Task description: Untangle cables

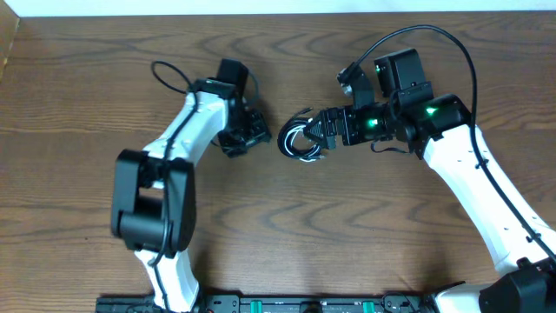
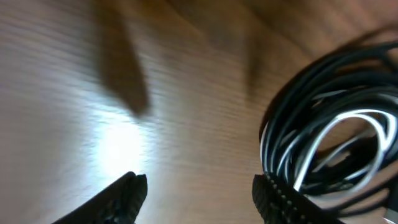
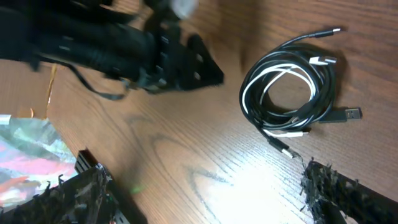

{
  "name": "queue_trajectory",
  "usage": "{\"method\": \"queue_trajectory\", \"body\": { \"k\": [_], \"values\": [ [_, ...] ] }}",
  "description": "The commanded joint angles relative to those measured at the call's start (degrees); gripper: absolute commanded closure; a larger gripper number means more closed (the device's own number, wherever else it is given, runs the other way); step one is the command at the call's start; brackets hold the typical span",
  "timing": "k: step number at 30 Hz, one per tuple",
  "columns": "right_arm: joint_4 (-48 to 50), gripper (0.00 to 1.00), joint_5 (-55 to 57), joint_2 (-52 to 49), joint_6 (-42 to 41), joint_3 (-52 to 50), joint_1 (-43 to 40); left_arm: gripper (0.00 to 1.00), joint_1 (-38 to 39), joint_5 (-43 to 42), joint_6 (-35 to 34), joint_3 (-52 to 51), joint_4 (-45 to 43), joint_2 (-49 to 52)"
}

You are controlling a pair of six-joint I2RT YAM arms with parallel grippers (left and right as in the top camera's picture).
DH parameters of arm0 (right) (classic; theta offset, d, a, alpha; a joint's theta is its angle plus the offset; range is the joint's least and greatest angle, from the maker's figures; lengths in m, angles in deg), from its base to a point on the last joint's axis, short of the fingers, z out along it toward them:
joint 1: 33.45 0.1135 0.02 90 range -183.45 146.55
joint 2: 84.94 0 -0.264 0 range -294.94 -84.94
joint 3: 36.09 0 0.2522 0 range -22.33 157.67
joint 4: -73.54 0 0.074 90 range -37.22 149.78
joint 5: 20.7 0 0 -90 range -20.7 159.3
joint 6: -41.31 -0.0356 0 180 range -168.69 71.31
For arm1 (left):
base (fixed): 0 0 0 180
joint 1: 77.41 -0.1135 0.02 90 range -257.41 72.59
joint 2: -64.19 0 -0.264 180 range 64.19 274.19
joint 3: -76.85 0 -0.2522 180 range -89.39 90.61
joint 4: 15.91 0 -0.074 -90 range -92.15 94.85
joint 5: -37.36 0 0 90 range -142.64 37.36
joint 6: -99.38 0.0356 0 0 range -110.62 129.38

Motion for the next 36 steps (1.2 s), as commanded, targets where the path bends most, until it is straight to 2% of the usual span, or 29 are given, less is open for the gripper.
{"method": "queue_trajectory", "body": {
  "k": [1,11,16,17,19,22,23,27,34,36],
  "values": [
    [0.04,0.01,0.24,-0.26,-0.7,0.0,0.35,0.45,1.81,-6.1,-0.28,0.46,-0.98,3.89],
    [0.11,0.01,1.64,-0.26,-0.68,-0.02,0.35,0.47,2.38,-6.64,0.09,0.55,-3.8,5.35],
    [0.09,0.01,1.95,-0.26,-0.68,-0.02,0.35,0.47,-0.39,-11.78,5.11,0.57,-3.82,2.19],
    [0.09,0.01,2.51,-0.26,-0.68,-0.02,0.35,0.45,-1.14,-11.96,5.09,0.57,-4.07,0.59],
    [0.28,0.01,2.84,-0.26,-0.68,-0.02,0.35,0.25,-1.42,-11.93,5.09,0.55,-5.05,-1.36],
    [1.33,0.01,2.8,-0.26,-0.7,-0.02,0.35,0.21,-0.72,-11.61,5.05,0.55,-6.97,-2.8],
    [1.64,0.01,2.82,-0.26,-0.7,-0.02,0.35,0.21,-0.33,-10.69,4.68,0.55,-7.32,-2.8],
    [1.07,0.01,2.78,-0.26,-0.7,-0.02,0.35,0.22,3.28,1.66,0.02,0.24,-7.21,-1.68],
    [-0.09,0.01,2.8,-0.26,-0.7,-0.04,0.35,0.23,8.11,10.38,-2.91,0.24,-7.19,1.42],
    [-0.31,0.01,2.78,-0.26,-0.7,-0.04,0.35,0.31,8.81,10.45,-3.13,0.22,-7.3,2.14]
  ]
}}
